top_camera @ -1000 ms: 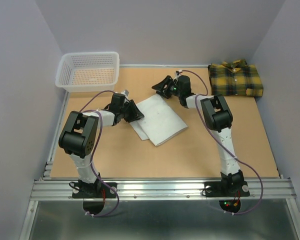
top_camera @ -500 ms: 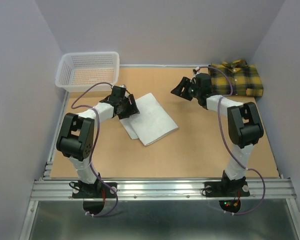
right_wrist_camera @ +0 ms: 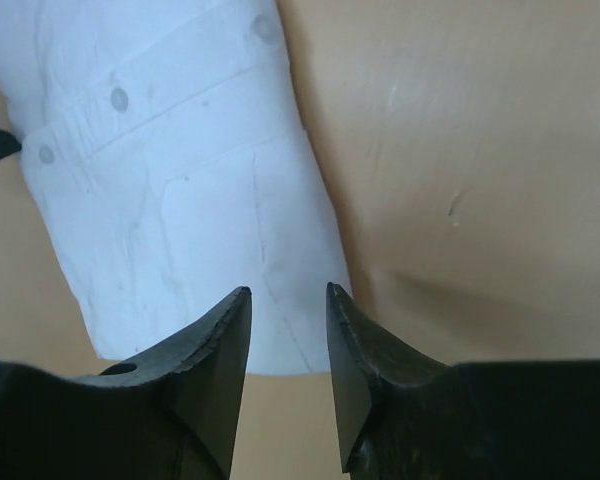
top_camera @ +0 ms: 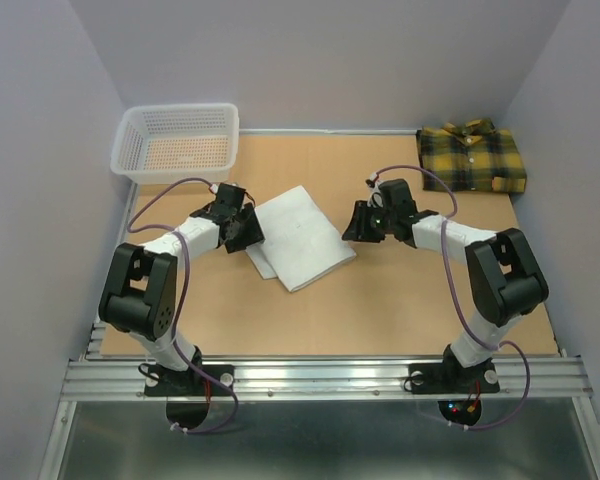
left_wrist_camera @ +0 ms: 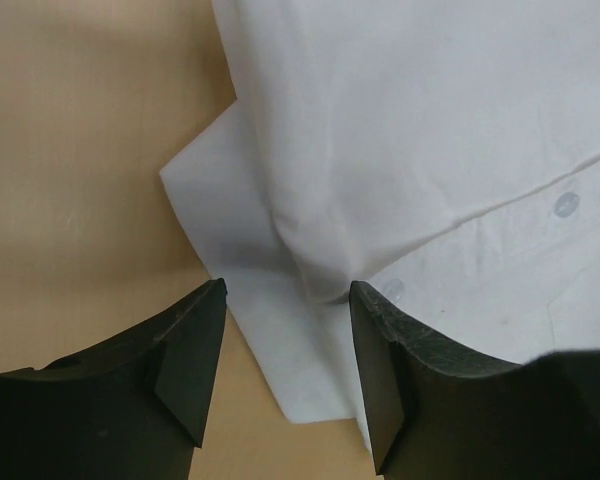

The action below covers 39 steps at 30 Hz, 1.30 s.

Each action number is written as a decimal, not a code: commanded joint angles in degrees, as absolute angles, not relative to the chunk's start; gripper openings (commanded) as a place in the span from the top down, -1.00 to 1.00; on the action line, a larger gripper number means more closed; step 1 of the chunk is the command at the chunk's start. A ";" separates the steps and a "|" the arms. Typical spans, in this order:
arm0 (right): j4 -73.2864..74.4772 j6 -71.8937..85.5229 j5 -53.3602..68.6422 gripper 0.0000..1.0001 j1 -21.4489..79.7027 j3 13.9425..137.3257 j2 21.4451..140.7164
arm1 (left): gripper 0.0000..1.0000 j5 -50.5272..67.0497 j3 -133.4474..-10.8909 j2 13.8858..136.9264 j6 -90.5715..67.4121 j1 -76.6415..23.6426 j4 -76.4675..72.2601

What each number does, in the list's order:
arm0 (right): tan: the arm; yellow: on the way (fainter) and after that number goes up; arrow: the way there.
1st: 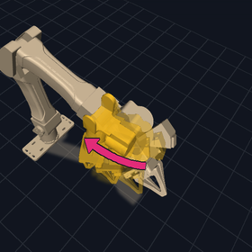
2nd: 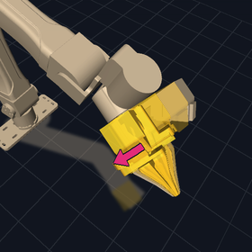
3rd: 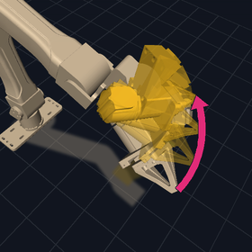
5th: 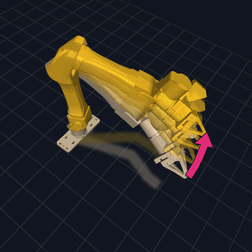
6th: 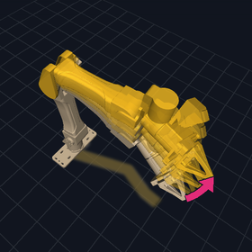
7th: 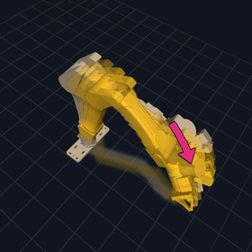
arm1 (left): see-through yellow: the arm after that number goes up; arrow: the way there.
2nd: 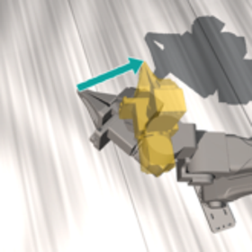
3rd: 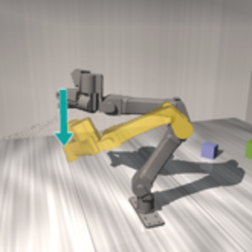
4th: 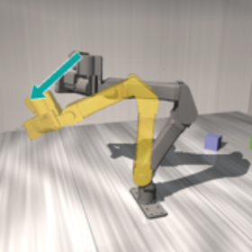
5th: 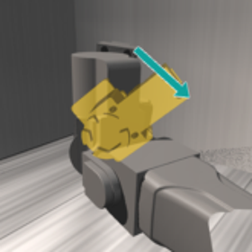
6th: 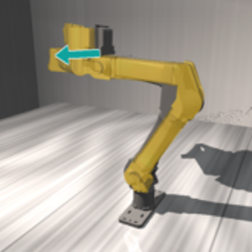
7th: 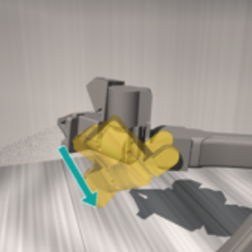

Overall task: Fold and stack the long sleeve shirts
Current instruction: Fold the shirt

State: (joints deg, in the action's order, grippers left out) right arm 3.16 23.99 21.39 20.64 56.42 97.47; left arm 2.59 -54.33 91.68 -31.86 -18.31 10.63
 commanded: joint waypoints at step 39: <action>12.92 14.24 4.38 -0.24 23.48 73.03 101.05 | -0.56 -10.46 -52.59 84.38 -37.25 -20.13 11.79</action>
State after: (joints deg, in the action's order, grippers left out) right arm 12.01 17.87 1.32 25.93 67.55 96.55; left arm -9.58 -59.81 84.79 -30.04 -20.27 11.31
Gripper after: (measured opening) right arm 0.632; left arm 0.801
